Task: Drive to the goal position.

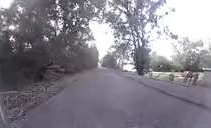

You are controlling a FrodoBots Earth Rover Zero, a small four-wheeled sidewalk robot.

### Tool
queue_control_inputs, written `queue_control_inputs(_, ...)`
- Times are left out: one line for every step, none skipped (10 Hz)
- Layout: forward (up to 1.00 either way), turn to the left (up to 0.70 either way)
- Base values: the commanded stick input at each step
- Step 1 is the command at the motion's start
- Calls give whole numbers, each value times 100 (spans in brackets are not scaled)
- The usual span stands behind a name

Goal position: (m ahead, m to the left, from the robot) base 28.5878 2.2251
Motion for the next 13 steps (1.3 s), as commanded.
queue_control_inputs(70, 0)
queue_control_inputs(70, 0)
queue_control_inputs(70, 0)
queue_control_inputs(70, 8)
queue_control_inputs(70, 24)
queue_control_inputs(70, 26)
queue_control_inputs(70, 7)
queue_control_inputs(70, 0)
queue_control_inputs(70, 0)
queue_control_inputs(70, 0)
queue_control_inputs(70, 0)
queue_control_inputs(70, 0)
queue_control_inputs(70, 0)
